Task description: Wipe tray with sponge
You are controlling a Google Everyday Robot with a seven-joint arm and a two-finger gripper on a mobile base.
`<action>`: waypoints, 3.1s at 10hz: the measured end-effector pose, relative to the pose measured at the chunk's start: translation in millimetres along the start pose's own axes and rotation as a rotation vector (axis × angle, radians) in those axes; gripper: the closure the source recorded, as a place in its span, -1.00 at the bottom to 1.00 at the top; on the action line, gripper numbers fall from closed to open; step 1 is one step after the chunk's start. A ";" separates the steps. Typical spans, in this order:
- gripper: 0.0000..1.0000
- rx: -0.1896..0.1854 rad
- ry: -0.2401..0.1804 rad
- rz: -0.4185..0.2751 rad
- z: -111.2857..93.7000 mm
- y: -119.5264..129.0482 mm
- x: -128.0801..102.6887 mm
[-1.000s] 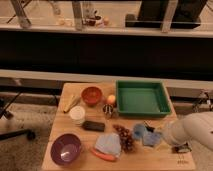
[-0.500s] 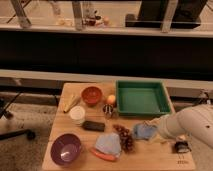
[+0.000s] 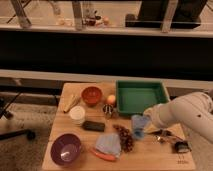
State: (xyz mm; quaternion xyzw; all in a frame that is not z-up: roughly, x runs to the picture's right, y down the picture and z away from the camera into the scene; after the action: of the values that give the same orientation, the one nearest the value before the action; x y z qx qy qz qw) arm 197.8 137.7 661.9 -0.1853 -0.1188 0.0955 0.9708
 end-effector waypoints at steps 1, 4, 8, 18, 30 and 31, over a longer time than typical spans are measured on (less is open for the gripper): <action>0.87 0.005 -0.001 -0.004 1.0 -4.9 -2.2; 0.87 0.004 0.003 -0.021 21.1 -29.9 -5.8; 0.87 -0.006 -0.007 -0.046 48.6 -64.4 -20.2; 0.87 0.013 -0.005 -0.123 112.0 -149.6 -51.3; 0.87 -0.035 0.071 0.020 194.1 -172.8 38.6; 0.87 -0.044 0.078 0.024 199.9 -170.5 42.5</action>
State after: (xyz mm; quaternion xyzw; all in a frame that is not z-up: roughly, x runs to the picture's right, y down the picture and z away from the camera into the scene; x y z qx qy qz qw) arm 209.2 59.1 915.9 -0.2118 -0.0808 0.0971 0.9691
